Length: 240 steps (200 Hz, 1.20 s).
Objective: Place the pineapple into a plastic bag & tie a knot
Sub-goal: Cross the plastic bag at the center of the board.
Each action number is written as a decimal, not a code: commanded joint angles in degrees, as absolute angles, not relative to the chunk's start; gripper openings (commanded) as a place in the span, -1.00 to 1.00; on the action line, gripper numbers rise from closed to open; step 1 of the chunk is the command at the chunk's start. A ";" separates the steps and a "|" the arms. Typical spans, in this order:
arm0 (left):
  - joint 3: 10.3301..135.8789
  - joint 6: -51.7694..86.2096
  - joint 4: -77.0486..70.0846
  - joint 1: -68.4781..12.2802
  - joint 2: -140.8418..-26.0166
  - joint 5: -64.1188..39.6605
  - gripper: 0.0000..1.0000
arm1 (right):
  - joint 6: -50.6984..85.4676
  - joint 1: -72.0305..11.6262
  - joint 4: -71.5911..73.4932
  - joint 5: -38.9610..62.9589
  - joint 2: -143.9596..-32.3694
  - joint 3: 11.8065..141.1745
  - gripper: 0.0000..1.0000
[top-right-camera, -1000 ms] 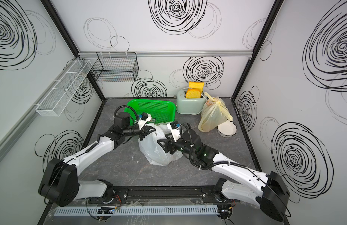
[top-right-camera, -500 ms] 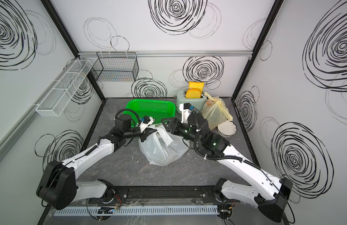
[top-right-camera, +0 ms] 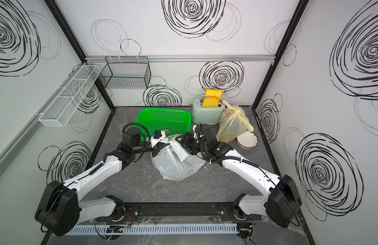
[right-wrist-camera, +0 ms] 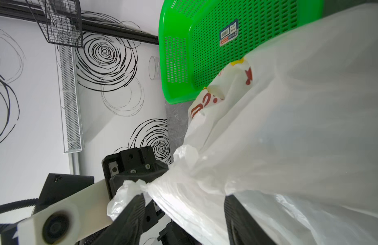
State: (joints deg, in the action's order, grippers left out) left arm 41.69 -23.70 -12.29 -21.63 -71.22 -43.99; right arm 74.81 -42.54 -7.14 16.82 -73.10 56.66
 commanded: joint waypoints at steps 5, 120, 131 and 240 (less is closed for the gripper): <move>41.53 -26.10 -17.63 -21.95 -69.21 -46.23 -1.00 | 79.76 -42.67 -7.64 16.43 -69.86 57.34 0.32; 41.40 -26.46 -17.87 -22.42 -69.00 -46.67 -1.00 | 83.80 -46.94 -3.53 16.14 -69.71 56.23 0.42; 41.48 -26.46 -17.88 -22.56 -69.16 -46.67 -1.00 | 84.44 -46.73 -2.34 16.56 -70.36 55.77 0.43; 41.14 -25.57 -18.21 -23.25 -67.78 -46.06 -1.00 | 96.30 -47.37 12.15 16.40 -75.48 50.64 0.59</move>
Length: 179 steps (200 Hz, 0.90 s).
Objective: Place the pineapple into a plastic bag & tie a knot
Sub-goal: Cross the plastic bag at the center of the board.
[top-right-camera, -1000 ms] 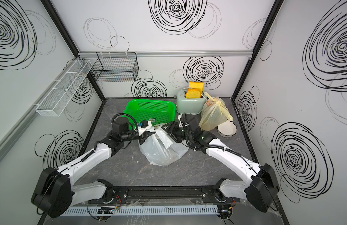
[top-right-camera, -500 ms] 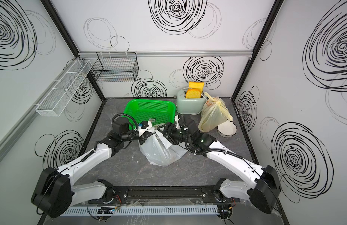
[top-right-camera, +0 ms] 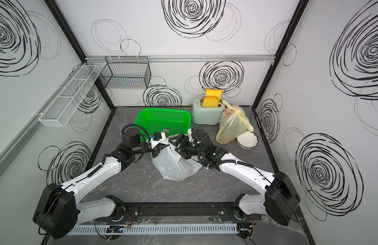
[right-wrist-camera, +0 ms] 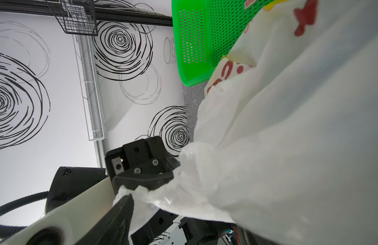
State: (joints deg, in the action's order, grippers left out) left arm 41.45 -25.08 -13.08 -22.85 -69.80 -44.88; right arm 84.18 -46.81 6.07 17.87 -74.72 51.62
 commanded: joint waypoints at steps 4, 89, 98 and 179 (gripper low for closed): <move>41.05 -25.34 -18.33 -23.21 -67.69 -45.97 -1.00 | 96.71 -47.37 12.65 16.31 -75.69 50.48 0.59; 38.68 -21.40 -21.60 -23.75 -65.50 -45.01 -1.00 | 106.53 -49.30 24.73 11.87 -80.82 48.68 0.60; 38.67 -21.05 -21.66 -23.83 -65.45 -44.90 -1.00 | 107.17 -49.17 25.50 11.67 -81.57 48.96 0.60; 37.50 -18.34 -21.76 -27.09 -62.01 -41.54 -1.00 | 107.69 -49.73 33.56 8.17 -86.43 52.44 0.47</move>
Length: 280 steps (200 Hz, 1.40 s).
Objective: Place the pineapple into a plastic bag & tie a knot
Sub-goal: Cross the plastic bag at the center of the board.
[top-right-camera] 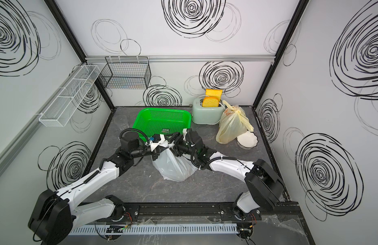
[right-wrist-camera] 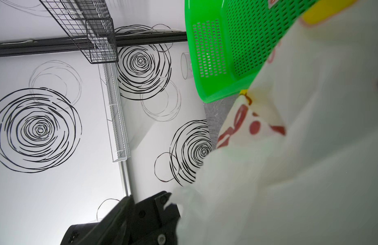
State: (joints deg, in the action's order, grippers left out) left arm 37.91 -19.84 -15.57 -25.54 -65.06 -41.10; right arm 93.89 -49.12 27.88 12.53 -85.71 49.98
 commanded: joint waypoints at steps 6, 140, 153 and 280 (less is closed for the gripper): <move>37.21 -18.09 -21.88 -27.29 -61.55 -41.21 -1.00 | 107.26 -49.79 33.78 7.72 -86.24 52.67 0.45; 25.85 -24.55 -37.96 -44.11 -54.76 -24.32 -1.00 | 86.73 -48.79 26.57 11.05 -73.15 49.72 -0.59; 25.24 -27.64 -38.93 -46.36 -54.56 -22.51 -1.00 | 84.97 -48.14 25.25 12.14 -72.46 49.70 -0.71; 30.19 -44.64 -16.36 -56.60 -48.25 -15.69 0.45 | 63.05 -41.48 5.21 17.49 -67.28 50.70 -1.00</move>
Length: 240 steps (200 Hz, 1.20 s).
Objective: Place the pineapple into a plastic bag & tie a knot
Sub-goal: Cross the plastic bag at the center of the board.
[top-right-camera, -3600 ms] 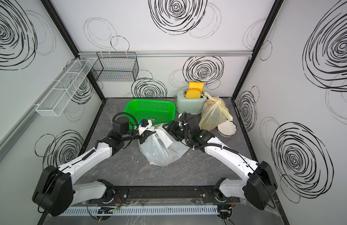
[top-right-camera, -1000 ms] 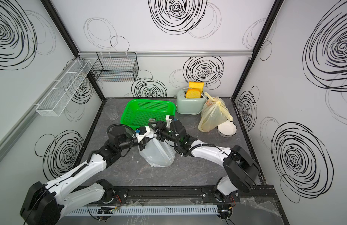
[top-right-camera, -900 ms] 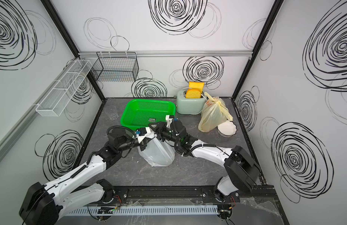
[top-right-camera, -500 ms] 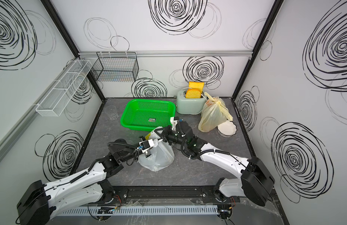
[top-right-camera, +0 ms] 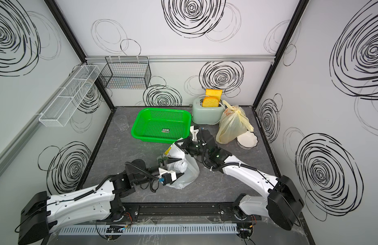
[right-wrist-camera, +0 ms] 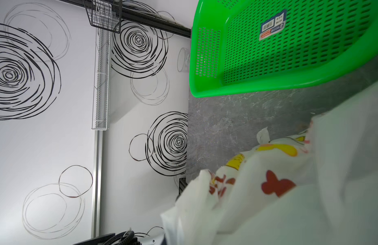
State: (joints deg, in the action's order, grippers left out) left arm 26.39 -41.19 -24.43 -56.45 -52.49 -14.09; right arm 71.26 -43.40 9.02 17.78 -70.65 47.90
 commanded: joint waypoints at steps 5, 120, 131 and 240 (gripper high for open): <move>30.80 -44.69 -13.94 -56.52 -47.22 -15.84 0.46 | 61.63 -40.84 3.99 18.19 -66.86 50.71 -1.00; 39.29 -25.22 -8.52 -42.86 -52.60 -17.45 0.59 | 30.59 -35.00 -19.25 34.68 -73.45 68.86 -1.00; 38.68 -25.20 -11.13 -42.81 -54.20 -18.72 0.58 | 29.26 -35.58 -20.13 34.55 -74.28 69.26 -1.00; 34.15 -22.83 -15.57 -46.46 -67.20 -13.27 -0.14 | 32.25 -39.84 -12.09 37.73 -73.99 61.06 -1.00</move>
State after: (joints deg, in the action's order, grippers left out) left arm 34.09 -22.41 -16.38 -45.21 -66.67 -17.45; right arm 31.70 -38.94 -19.57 33.63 -76.47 61.45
